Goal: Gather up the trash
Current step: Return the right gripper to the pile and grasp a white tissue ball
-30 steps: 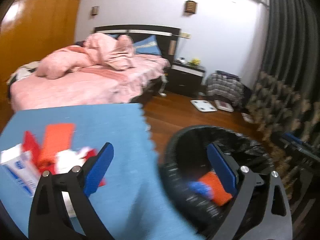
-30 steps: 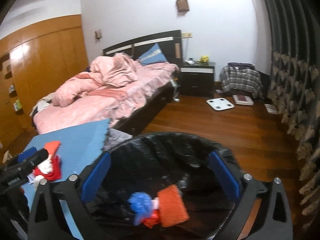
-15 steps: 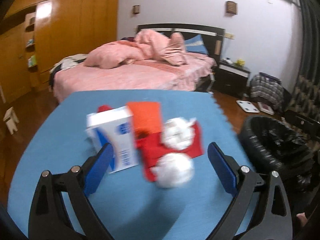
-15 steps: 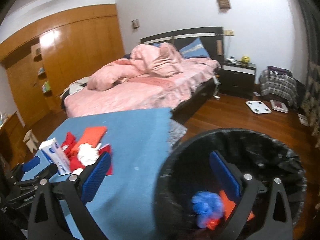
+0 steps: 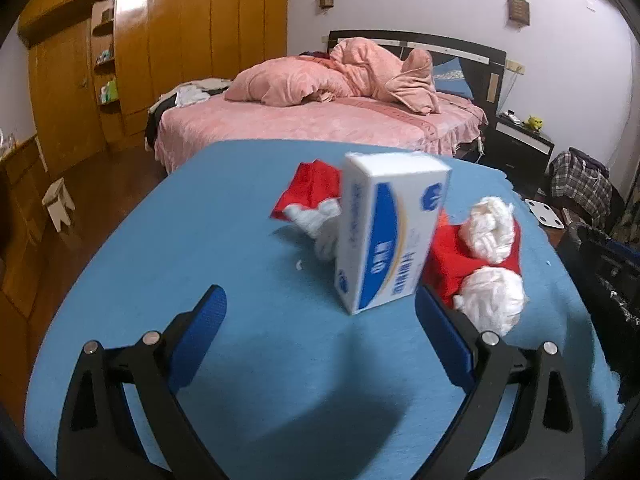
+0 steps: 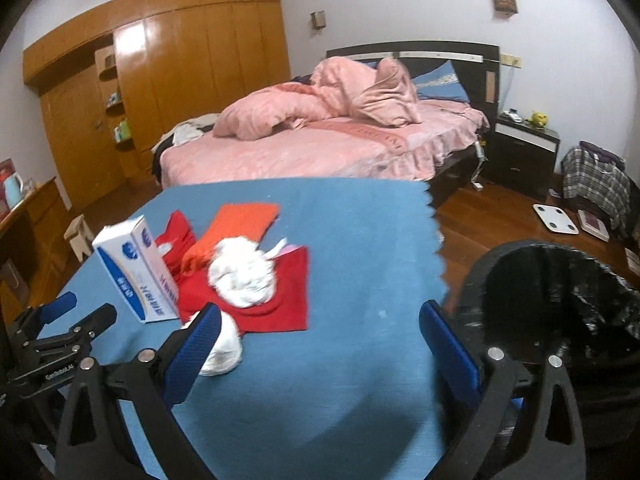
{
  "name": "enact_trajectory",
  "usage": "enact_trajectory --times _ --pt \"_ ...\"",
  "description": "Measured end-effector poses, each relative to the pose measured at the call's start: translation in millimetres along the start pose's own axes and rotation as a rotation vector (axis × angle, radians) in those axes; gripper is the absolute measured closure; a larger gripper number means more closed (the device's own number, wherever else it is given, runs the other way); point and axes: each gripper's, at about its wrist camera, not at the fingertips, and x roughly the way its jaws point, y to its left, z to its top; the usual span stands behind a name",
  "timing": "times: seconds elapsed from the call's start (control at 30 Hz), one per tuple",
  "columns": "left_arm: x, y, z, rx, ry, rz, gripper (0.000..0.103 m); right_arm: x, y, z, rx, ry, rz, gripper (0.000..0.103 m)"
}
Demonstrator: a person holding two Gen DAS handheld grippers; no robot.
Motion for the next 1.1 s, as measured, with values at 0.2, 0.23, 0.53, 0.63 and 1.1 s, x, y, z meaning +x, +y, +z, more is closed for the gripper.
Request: enact_trajectory --times 0.2,0.23,0.53,0.63,1.1 --pt "1 15 -3 -0.009 0.013 0.007 0.011 15 24 -7 -0.044 0.019 0.033 0.008" --pt "1 16 -3 -0.009 0.017 0.009 0.011 17 28 -9 -0.051 0.022 0.038 0.009" --pt "9 31 -6 -0.075 0.049 -0.005 0.011 39 59 -19 -0.138 0.089 0.067 0.019" --pt "11 29 -7 -0.071 0.053 -0.007 0.011 48 66 -21 -0.168 0.133 0.085 0.03" --pt "14 30 -8 -0.064 0.056 -0.008 0.011 33 67 -29 -0.151 0.142 0.176 0.071"
